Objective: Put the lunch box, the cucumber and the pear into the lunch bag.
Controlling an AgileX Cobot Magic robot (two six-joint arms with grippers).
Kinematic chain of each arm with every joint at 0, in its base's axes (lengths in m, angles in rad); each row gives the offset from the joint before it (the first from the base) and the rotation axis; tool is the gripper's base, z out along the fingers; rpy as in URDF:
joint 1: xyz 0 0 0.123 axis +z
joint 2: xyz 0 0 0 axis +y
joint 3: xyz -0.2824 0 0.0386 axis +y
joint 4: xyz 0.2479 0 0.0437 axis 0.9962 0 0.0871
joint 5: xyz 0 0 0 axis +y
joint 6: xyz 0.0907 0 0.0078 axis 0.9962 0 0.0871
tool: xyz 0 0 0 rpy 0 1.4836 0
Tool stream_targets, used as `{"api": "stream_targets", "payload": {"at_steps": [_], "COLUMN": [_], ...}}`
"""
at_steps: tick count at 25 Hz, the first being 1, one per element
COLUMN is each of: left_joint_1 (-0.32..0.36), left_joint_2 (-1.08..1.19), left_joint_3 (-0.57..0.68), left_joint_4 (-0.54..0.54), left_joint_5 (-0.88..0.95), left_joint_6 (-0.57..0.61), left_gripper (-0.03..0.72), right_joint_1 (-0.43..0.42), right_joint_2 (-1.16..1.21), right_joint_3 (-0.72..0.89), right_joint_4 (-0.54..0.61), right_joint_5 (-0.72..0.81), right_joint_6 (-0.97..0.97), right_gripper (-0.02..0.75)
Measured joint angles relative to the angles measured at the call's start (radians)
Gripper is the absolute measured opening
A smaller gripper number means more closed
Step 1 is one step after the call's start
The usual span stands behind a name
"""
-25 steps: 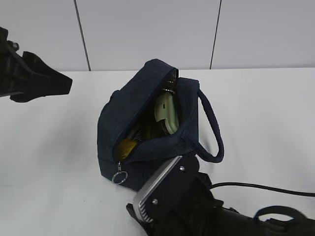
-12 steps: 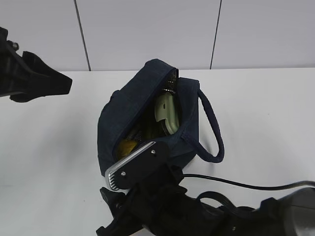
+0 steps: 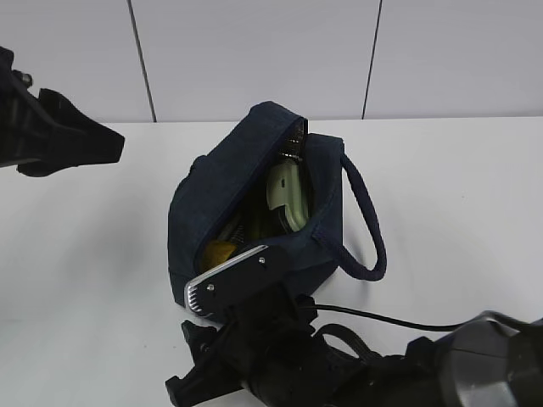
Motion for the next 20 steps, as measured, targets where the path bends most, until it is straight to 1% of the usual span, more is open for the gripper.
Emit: {"api": "stream_targets", "payload": {"at_steps": [5,15,20], "left_joint_1": [0.0,0.0,0.0], "left_joint_2": [0.0,0.0,0.0], "left_joint_3": [0.0,0.0,0.0], "left_joint_4": [0.0,-0.001,-0.001], "left_joint_5": [0.0,0.0,0.0], "left_joint_6": [0.0,0.0,0.0], "left_gripper": [0.246,0.246,0.246], "right_joint_1": [0.0,0.0,0.0], "right_joint_2": [0.042,0.08,0.08], "right_joint_3": [-0.015,-0.105,-0.105], "right_joint_4": [0.008,0.013,0.093], "right_joint_5": [0.003,0.013,0.034], "right_joint_6": [0.0,-0.019,-0.111], "right_gripper": [0.41,0.41,0.41]}}
